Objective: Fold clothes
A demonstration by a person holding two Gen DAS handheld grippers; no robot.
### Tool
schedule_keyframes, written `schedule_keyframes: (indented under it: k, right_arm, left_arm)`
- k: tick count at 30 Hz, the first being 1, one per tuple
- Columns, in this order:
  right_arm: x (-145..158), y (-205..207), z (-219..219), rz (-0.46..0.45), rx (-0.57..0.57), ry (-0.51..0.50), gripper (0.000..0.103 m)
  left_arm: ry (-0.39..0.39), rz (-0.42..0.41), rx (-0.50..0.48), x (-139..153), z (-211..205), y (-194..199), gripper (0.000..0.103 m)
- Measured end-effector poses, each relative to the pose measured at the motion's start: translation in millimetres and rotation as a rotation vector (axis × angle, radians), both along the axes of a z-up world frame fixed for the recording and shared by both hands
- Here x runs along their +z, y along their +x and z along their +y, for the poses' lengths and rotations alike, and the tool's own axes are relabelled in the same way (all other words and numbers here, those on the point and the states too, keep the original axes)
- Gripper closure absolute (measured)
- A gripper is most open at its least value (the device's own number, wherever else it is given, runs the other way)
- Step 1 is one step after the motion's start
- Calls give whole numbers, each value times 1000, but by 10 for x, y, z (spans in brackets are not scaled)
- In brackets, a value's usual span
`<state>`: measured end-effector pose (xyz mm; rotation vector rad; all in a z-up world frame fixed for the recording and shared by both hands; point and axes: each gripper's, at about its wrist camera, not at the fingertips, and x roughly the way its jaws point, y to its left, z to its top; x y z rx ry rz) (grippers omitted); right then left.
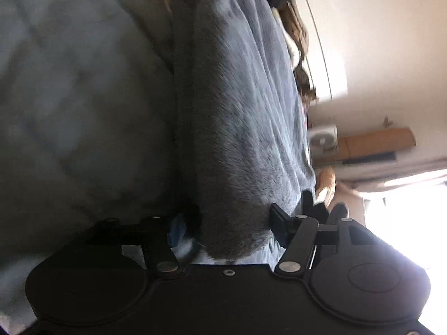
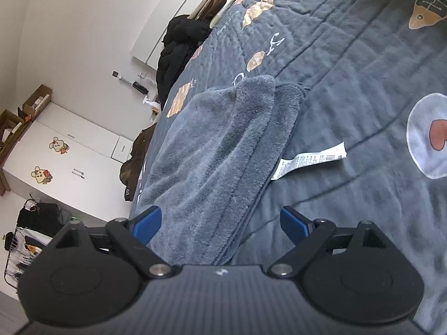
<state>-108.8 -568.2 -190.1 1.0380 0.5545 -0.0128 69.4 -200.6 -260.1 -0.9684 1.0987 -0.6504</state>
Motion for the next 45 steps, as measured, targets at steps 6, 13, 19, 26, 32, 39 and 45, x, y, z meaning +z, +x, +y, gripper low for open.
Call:
schedule_keyframes:
  k: [6,13,19,26,32,39,45]
  right_arm:
    - [-1,37,66,0,29,-2,11]
    - [-1,38,59,4,21,-10,11]
    - [-37,18,-25,14,-17,7,11]
    - [-287,184,86,11,15,188,11]
    - [-531,380,80,4,-73,278,10]
    - [-593,706,-47,-20,-160,316,5]
    - [-527,945,-100,16,-223,276,72]
  left_arm:
    - [-3,-26,13,33,-110,80,7]
    - [17,-35,27,102,-402,238,65]
    - [-10,-40,27,374,-158,223,75]
    - [-2,-34,-3,488,-10,257,75]
    - [-34,-21,7,435,22,191,75]
    - [-21,-35,-29,461,82,239,75]
    - [44,-55,-97,473,90,294,75]
